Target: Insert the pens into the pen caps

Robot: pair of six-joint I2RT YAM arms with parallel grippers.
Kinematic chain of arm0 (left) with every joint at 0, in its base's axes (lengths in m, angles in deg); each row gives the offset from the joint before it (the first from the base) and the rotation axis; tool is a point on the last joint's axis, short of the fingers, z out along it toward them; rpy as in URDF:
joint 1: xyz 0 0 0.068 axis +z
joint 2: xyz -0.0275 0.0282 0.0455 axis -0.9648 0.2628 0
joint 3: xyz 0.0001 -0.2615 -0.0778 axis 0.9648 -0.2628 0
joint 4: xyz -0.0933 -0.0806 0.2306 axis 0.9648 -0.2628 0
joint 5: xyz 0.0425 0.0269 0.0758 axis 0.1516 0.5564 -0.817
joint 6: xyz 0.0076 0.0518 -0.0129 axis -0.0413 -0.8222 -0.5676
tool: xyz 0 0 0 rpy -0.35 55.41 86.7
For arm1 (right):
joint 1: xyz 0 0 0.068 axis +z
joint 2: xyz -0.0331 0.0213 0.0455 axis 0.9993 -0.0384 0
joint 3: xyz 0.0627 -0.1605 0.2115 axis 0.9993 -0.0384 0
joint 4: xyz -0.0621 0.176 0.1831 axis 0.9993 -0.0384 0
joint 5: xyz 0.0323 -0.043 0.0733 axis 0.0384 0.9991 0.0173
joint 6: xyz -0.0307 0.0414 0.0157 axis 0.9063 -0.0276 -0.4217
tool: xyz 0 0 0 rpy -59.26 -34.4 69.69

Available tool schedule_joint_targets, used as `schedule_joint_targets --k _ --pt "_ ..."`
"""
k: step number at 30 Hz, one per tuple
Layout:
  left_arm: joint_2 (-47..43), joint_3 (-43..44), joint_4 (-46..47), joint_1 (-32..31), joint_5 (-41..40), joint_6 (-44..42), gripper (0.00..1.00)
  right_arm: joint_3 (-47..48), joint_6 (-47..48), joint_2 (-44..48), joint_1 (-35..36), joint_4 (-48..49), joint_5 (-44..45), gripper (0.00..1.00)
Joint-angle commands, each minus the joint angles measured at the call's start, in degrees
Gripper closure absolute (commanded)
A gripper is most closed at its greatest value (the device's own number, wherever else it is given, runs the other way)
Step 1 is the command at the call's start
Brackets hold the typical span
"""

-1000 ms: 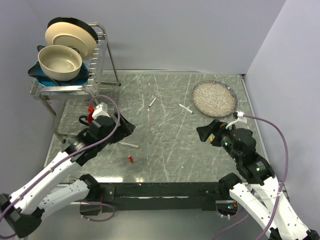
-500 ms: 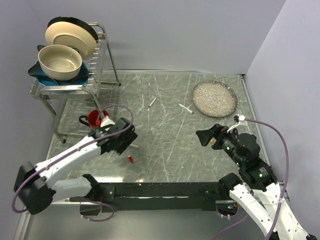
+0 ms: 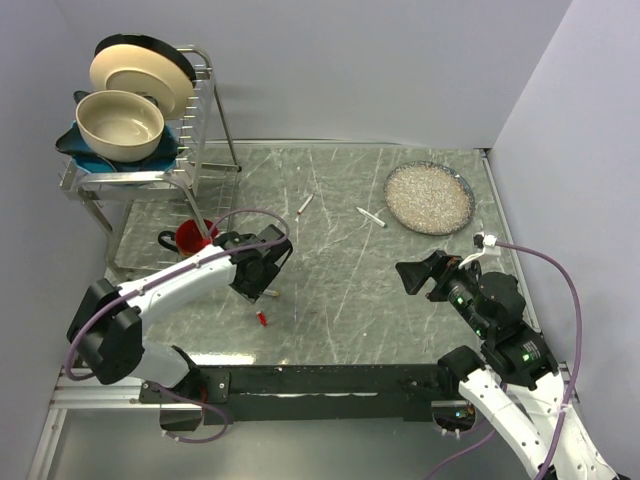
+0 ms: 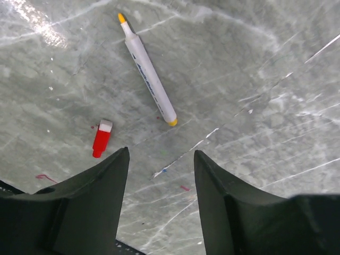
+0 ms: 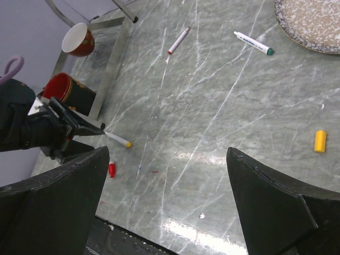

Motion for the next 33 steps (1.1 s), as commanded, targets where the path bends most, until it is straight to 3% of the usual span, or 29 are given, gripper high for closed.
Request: schedule_joint_targets --k 1,7,11,18,33 --pt "-5.0 1.0 -5.5 -1.9 -4.6 10.2 0.42 -0.2 0.3 0.4 -0.3 0.2 1.0 0.01" --pt "-7.8 -2.2 -4.2 -2.8 -3.7 15.1 0.41 -0.1 0.4 0.2 -0.3 0.1 0.9 0.01" --pt "-6.5 -1.3 -8.1 -3.6 -4.5 19.6 0.4 0.0 0.4 0.5 -0.2 -0.1 1.0 0.0" --pt "-7.1 -4.1 -8.4 -4.1 -1.0 31.0 0.43 0.0 0.3 0.9 -0.2 -0.3 1.1 0.0" --pt "2.5 -1.0 -4.5 -4.8 -3.1 37.3 0.43 0.1 0.4 2.1 -0.3 -0.5 1.0 0.0"
